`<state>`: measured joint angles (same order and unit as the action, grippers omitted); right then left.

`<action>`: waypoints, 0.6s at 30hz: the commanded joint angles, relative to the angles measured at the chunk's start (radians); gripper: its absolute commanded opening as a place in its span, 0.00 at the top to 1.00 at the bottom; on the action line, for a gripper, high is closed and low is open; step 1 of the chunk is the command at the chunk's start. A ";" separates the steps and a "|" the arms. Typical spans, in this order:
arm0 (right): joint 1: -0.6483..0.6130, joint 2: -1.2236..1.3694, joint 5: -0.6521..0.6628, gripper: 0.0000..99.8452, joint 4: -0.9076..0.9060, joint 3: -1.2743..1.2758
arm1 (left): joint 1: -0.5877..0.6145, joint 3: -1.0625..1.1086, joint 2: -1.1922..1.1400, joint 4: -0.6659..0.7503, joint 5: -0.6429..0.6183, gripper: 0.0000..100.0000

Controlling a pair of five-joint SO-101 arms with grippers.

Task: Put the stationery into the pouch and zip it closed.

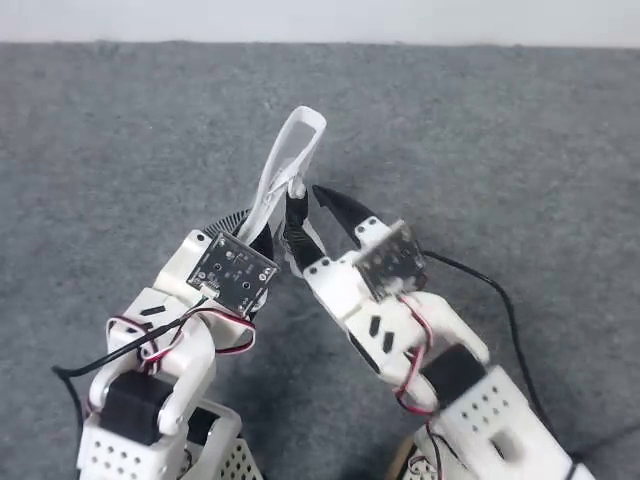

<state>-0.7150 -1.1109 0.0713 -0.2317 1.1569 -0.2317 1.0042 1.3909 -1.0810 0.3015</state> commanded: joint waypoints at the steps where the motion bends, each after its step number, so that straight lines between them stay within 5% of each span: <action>1: -0.002 0.074 0.009 0.88 0.097 -0.014 | 0.008 0.013 -0.002 0.005 -0.015 0.99; 14: 0.028 0.097 0.006 0.88 0.156 -0.014 | 0.008 0.013 -0.002 0.005 -0.017 0.99; 18: 0.030 0.113 0.008 0.97 0.156 -0.020 | 0.008 0.013 -0.002 0.005 -0.017 0.99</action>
<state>-0.7012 -1.0142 0.0713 -0.0982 1.1569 -0.2317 1.0042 1.3909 -1.0810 0.3015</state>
